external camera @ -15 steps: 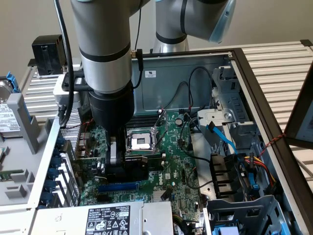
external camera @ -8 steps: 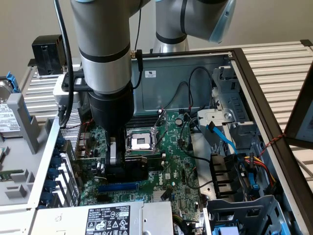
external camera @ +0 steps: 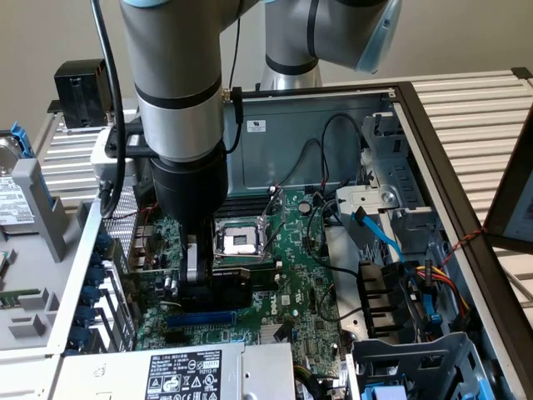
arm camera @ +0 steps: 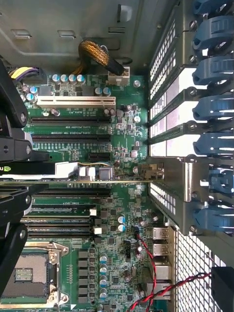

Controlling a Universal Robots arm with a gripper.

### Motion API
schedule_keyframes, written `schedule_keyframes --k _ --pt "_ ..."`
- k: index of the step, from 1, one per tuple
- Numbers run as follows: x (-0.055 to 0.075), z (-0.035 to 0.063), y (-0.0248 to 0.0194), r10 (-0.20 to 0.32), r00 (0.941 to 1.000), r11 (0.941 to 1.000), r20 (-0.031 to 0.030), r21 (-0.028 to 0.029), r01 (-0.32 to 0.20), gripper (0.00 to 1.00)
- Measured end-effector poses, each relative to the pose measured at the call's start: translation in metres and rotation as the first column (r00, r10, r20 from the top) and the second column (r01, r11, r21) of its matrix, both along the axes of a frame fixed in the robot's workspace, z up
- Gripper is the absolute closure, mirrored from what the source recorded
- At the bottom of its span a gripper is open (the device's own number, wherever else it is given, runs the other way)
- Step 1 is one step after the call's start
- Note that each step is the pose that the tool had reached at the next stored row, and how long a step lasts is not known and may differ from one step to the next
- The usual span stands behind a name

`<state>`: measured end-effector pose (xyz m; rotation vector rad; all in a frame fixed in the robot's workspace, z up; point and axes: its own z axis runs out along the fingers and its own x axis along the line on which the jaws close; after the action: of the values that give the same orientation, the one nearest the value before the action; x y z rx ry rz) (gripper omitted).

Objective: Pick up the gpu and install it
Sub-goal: 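Insert the gpu into the slot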

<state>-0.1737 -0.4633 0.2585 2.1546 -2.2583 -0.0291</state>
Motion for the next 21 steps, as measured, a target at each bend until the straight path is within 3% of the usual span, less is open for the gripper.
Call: schedule_keyframes --k 9,21 --pt "-0.0001 -0.0008 0.0003 0.000 1.0000 1.0000 0.0003 0.0033 0.000 0.73" --pt "-0.0030 -0.0037 0.0008 -0.011 0.9999 0.9999 0.0002 0.0033 0.011 0.73"
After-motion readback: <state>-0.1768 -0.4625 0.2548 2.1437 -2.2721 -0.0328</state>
